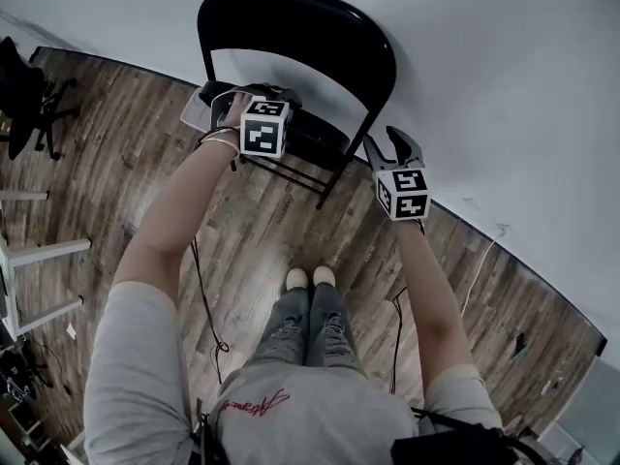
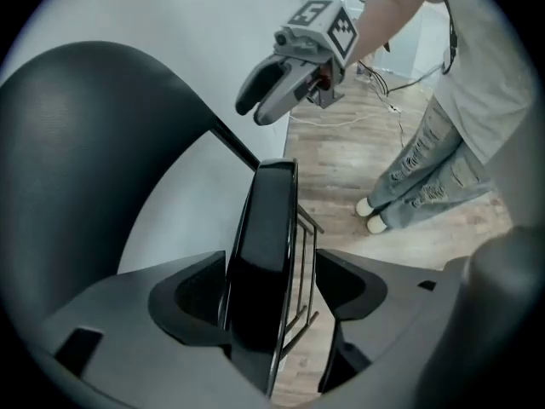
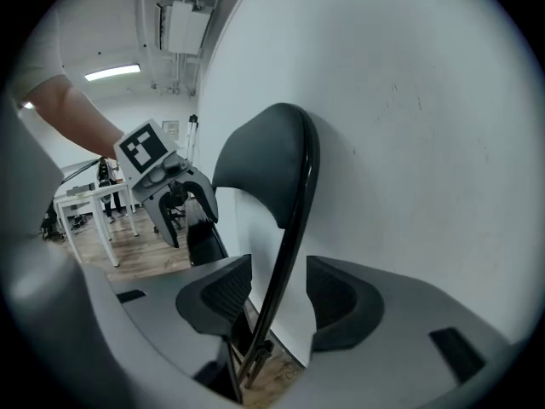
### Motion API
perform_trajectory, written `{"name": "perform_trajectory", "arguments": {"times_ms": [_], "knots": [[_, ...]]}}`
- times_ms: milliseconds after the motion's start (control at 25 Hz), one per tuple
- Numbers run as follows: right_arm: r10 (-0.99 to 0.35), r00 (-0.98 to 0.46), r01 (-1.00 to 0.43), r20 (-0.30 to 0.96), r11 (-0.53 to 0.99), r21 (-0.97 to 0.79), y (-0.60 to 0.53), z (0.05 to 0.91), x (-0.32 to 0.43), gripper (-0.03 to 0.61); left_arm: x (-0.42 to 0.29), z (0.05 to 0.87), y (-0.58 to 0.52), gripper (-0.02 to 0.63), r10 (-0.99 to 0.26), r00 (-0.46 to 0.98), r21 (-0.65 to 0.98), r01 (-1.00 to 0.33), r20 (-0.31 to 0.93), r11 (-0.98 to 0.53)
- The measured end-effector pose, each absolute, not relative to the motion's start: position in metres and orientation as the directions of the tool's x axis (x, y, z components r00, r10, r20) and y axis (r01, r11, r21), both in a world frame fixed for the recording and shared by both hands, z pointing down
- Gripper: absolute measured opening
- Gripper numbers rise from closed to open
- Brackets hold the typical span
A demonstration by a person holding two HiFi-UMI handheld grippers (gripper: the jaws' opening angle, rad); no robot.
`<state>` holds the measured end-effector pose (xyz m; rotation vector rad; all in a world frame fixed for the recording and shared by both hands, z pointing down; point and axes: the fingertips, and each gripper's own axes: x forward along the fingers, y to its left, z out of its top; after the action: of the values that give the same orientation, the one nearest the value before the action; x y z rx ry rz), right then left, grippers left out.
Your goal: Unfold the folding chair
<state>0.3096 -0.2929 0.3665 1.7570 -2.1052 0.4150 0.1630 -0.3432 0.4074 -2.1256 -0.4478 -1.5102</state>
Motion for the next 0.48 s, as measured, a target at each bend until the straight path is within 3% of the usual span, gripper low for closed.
{"name": "perform_trajectory", "arguments": {"times_ms": [280,480], "knots": [[-0.853,-0.183,-0.98,0.489,0.196,-0.025,-0.326,0.392,0.31,0.186,0.192,0.447,-0.325,0.328,0.01,0.272,-0.188,0.69,0.962,-0.699],[-0.84,-0.212,-0.973,0.5,0.23,-0.027,-0.34,0.394,0.311,0.14,0.204,0.456,-0.32,0.324,0.002,0.272,-0.187,0.667,0.962,-0.721]]}}
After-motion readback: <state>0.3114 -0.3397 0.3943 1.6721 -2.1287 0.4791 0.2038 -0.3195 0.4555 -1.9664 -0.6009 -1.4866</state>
